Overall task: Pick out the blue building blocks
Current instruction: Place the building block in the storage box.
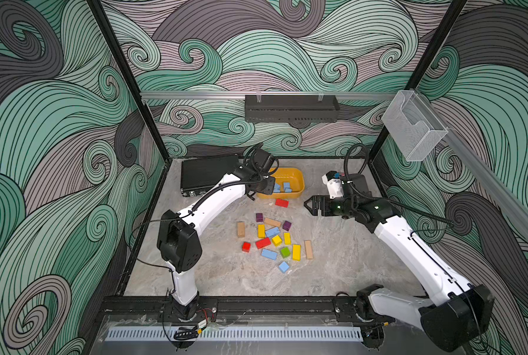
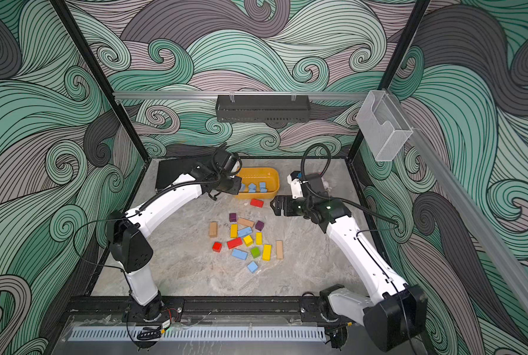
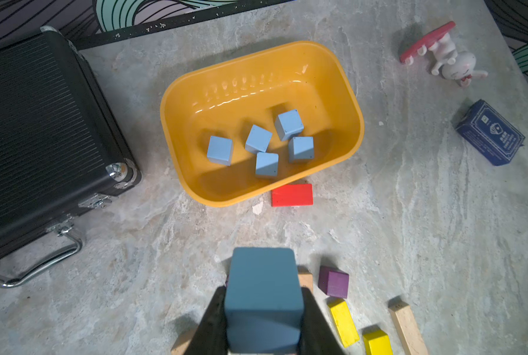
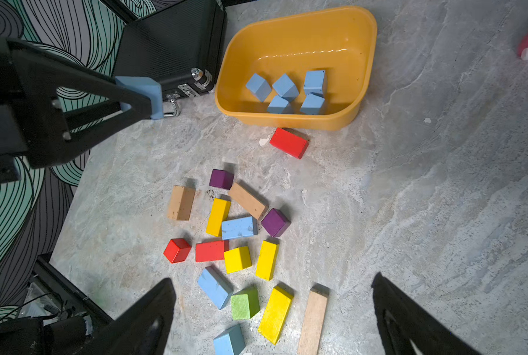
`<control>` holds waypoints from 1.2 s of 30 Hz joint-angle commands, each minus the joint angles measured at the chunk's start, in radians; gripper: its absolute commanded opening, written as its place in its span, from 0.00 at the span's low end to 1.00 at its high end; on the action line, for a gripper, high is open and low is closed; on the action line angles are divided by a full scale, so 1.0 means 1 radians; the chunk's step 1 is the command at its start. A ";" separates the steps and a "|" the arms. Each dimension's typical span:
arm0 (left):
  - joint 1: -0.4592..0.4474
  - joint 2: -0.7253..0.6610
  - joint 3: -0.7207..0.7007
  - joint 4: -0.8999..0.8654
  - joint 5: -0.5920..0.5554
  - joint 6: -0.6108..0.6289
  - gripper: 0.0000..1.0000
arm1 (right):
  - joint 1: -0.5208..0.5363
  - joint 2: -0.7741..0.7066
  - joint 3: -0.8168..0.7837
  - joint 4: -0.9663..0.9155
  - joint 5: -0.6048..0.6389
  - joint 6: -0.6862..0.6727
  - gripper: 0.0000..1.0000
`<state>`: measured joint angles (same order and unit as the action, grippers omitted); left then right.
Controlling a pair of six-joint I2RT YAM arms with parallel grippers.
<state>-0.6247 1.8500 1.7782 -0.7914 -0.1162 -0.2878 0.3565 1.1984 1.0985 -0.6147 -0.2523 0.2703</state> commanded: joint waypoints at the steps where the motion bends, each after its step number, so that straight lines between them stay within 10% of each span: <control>1: 0.018 0.047 0.066 0.000 0.027 0.032 0.00 | -0.016 0.014 0.040 -0.016 -0.001 -0.029 1.00; 36: 0.115 0.462 0.307 0.069 0.190 0.056 0.00 | -0.053 0.225 0.090 0.058 0.013 -0.032 1.00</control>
<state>-0.5171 2.2856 2.0335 -0.7326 0.0437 -0.2256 0.3092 1.4132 1.1667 -0.5728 -0.2363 0.2432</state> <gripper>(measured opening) 0.306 0.995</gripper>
